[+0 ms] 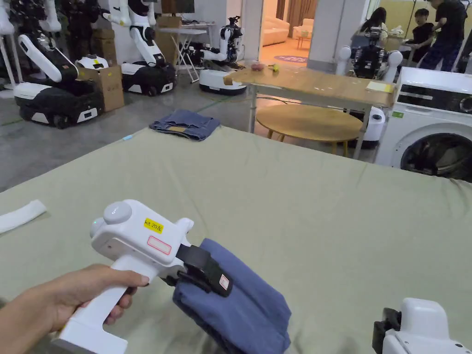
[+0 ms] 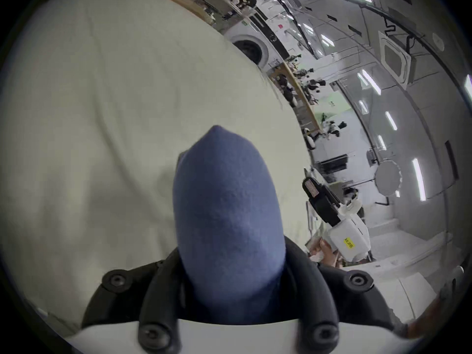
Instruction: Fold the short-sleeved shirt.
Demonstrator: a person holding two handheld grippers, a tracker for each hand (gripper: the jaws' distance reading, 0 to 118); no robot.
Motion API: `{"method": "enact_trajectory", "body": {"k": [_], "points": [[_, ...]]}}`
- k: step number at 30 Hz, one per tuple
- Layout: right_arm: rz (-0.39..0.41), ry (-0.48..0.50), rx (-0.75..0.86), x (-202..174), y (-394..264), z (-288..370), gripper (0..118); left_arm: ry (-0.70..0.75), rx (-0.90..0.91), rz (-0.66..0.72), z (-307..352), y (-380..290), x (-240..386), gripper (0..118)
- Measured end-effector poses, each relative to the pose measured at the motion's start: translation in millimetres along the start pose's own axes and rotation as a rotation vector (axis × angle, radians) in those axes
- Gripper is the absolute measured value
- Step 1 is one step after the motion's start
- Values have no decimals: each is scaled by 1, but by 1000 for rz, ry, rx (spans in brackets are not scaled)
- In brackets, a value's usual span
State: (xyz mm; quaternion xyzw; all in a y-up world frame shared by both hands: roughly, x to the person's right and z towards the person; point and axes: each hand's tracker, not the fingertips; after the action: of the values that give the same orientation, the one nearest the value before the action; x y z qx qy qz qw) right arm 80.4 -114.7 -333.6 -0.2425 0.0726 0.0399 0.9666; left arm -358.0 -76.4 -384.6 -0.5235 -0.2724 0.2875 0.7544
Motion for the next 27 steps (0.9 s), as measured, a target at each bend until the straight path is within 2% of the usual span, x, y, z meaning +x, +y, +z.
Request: {"method": "enact_trajectory", "body": {"k": [9,11,14,17,22,25,27], "points": [[-10,26,-44,-23,-3,-18,0,277,36,109,110,39,-67,26],[-15,40,-56,-27,-2,-21,0,377,35,136,125,43,-80,26],[-9,48,-65,-33,-2,-24,0,403,39,170,144,47,-98,26],[-1,57,-74,-39,-2,-22,0,456,39,168,151,48,-108,26],[6,74,-89,-48,-1,-16,0,635,-46,120,133,41,-119,26],[6,84,-96,-48,-2,-18,0,661,-50,134,125,40,-130,26],[10,88,-98,-48,-2,-18,0,678,-35,142,127,42,-130,44]]}}
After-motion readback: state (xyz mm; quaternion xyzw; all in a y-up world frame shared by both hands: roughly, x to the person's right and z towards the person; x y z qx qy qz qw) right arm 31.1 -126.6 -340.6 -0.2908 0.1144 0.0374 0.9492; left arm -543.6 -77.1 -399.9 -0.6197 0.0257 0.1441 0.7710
